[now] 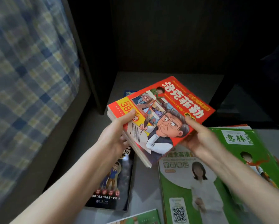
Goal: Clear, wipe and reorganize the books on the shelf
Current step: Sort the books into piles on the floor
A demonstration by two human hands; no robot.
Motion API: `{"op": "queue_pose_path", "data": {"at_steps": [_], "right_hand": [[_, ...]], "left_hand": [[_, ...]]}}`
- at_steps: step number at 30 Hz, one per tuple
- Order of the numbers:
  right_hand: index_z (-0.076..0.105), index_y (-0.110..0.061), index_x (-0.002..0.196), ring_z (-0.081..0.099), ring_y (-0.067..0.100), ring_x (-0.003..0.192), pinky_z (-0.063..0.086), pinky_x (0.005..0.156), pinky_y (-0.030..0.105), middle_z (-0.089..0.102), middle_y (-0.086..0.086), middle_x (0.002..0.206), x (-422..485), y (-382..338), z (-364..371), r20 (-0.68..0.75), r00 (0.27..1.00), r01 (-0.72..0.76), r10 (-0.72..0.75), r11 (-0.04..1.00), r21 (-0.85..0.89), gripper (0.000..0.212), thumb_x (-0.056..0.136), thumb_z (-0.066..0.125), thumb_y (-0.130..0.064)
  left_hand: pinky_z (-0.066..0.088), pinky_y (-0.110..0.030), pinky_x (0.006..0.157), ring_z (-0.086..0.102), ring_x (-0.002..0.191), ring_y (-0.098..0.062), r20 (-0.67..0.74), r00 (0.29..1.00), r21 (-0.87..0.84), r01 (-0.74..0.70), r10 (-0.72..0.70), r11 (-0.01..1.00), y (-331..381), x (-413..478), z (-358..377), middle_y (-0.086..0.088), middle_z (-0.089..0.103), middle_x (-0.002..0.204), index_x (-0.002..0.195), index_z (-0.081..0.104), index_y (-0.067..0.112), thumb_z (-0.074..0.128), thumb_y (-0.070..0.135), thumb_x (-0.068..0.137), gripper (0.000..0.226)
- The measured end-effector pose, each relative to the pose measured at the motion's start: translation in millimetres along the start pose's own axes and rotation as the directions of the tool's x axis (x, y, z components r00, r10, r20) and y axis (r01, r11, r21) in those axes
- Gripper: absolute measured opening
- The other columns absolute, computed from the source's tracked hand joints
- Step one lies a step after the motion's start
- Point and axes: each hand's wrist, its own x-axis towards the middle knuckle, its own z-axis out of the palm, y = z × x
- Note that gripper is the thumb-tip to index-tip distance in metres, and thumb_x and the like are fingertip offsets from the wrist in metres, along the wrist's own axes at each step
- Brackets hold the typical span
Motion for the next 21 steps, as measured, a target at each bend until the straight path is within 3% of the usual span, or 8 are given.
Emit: {"op": "queue_pose_path", "data": {"at_steps": [4,7,10,12,15,17,19,21], "right_hand": [[0.063,-0.014,0.102,0.072,0.016,0.07,0.058,0.054,0.031,0.075,0.004,0.085,34,-13,25,-0.027,0.999,0.02,-0.023,0.993,-0.116,0.013,0.09,0.062,-0.018],[0.062,-0.012,0.094,0.071,0.016,0.064,0.058,0.057,0.031,0.074,0.003,0.074,57,-3,42,-0.043,0.999,-0.037,0.034,0.996,-0.084,0.012,0.086,0.062,-0.002],[0.063,-0.009,0.097,0.07,0.02,0.075,0.057,0.072,0.035,0.073,0.006,0.085,84,-2,56,0.005,1.0,0.026,-0.026,0.991,-0.129,0.02,0.082,0.06,0.004],[0.062,-0.011,0.101,0.07,0.02,0.079,0.057,0.074,0.034,0.072,0.006,0.09,104,-10,64,0.048,0.992,0.123,-0.115,0.971,-0.203,0.022,0.084,0.059,0.003],[0.06,-0.011,0.112,0.069,0.019,0.086,0.057,0.075,0.033,0.071,0.009,0.103,132,-19,71,0.083,0.985,0.173,-0.153,0.919,-0.353,0.023,0.091,0.056,-0.003],[0.059,-0.01,0.12,0.067,0.019,0.094,0.055,0.077,0.03,0.068,0.009,0.113,146,-18,71,0.023,0.991,0.12,-0.133,0.79,-0.601,0.026,0.094,0.056,-0.008],[0.059,-0.011,0.124,0.063,0.018,0.098,0.05,0.073,0.025,0.065,0.007,0.118,151,-14,68,-0.011,0.991,0.068,-0.135,0.567,-0.821,0.029,0.095,0.056,-0.008],[0.057,-0.013,0.126,0.059,0.015,0.097,0.047,0.068,0.021,0.063,0.004,0.117,149,-12,65,0.01,0.989,0.079,-0.149,0.466,-0.881,0.032,0.094,0.057,-0.007]], "left_hand": [[0.049,-0.019,0.046,0.07,0.058,-0.01,-0.068,0.996,-0.048,-0.055,0.051,0.997,10,31,3,-0.002,0.075,0.079,0.102,0.067,0.016,0.074,0.034,0.079,0.03],[0.048,-0.019,0.045,0.07,0.059,-0.011,-0.148,0.987,-0.122,-0.08,0.062,0.989,12,57,-1,-0.003,0.075,0.082,0.104,0.066,0.014,0.077,0.031,0.077,0.034],[0.051,-0.021,0.049,0.07,0.059,-0.011,-0.16,0.987,-0.236,-0.037,-0.001,0.971,-1,74,0,-0.006,0.075,0.087,0.097,0.067,0.014,0.078,0.029,0.076,0.028],[0.054,-0.022,0.053,0.069,0.057,-0.01,-0.162,0.984,-0.336,0.011,-0.07,0.942,-11,80,7,-0.005,0.074,0.094,0.094,0.066,0.015,0.077,0.031,0.077,0.026],[0.055,-0.024,0.059,0.068,0.08,-0.015,-0.199,0.968,-0.286,0.094,-0.155,0.954,-26,93,18,-0.005,0.072,0.102,0.106,0.064,0.015,0.074,0.049,0.076,0.046],[0.053,-0.022,0.055,0.066,0.08,-0.017,-0.184,0.962,-0.104,0.183,-0.199,0.978,-36,96,17,-0.007,0.07,0.098,0.102,0.061,0.013,0.069,0.057,0.077,0.051],[0.047,-0.019,0.045,0.059,0.065,-0.017,-0.136,0.964,0.081,0.239,-0.227,0.968,-41,95,11,-0.011,0.068,0.09,0.099,0.059,0.009,0.064,0.058,0.081,0.052],[0.043,-0.017,0.041,0.055,0.058,-0.017,-0.111,0.976,0.218,0.209,-0.189,0.953,-38,95,0,-0.011,0.066,0.085,0.1,0.059,0.007,0.059,0.054,0.087,0.049]]}}
